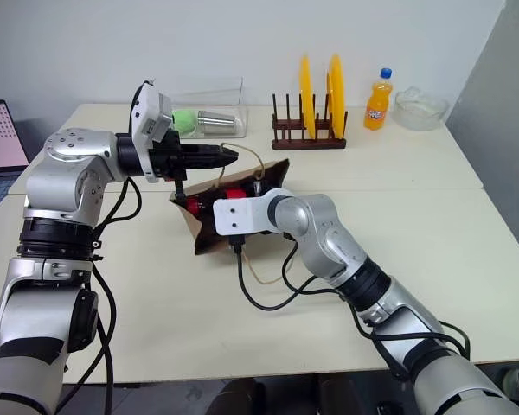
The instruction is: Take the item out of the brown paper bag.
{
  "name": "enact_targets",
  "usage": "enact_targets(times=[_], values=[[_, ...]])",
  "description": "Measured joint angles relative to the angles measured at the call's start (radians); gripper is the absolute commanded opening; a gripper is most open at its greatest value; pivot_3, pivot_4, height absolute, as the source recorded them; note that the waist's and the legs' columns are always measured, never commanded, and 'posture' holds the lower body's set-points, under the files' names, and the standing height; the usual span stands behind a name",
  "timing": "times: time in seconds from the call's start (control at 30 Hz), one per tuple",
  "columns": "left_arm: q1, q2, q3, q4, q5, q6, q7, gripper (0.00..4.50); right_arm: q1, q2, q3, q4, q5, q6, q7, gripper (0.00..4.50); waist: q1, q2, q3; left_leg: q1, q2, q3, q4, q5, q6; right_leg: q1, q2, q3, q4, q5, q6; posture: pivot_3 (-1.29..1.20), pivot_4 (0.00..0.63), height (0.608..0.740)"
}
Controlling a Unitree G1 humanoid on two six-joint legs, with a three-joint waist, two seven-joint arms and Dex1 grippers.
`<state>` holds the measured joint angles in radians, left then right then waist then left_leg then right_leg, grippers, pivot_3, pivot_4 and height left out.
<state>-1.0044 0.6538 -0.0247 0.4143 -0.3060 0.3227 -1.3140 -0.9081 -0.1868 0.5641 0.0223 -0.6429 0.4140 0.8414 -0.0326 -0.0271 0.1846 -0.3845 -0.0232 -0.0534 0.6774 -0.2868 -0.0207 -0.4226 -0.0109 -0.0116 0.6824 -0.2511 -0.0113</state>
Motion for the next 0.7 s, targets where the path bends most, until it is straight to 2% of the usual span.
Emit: enact_targets(times=[0.33,0.7], values=[[-0.027,-0.006,0.000,0.044,0.013,-0.029,0.016,0.00,0.000,-0.035,-0.006,-0.101,0.057,0.052,0.051,3.12,0.000,0.000,0.000,0.000,0.000,0.000,0.000,0.000,0.001,0.000,0.000,0.000,0.000,0.000,0.000,0.00,0.150,0.740],[-0.055,-0.033,-0.001,0.060,0.015,-0.059,0.015,0.00,0.028,-0.096,-0.112,-0.286,0.214,0.187,0.127,3.12,0.002,0.000,0.000,0.000,0.000,0.000,0.000,-0.001,0.001,0.000,0.000,-0.001,0.000,0.000,0.000,0.00,0.150,0.740]])
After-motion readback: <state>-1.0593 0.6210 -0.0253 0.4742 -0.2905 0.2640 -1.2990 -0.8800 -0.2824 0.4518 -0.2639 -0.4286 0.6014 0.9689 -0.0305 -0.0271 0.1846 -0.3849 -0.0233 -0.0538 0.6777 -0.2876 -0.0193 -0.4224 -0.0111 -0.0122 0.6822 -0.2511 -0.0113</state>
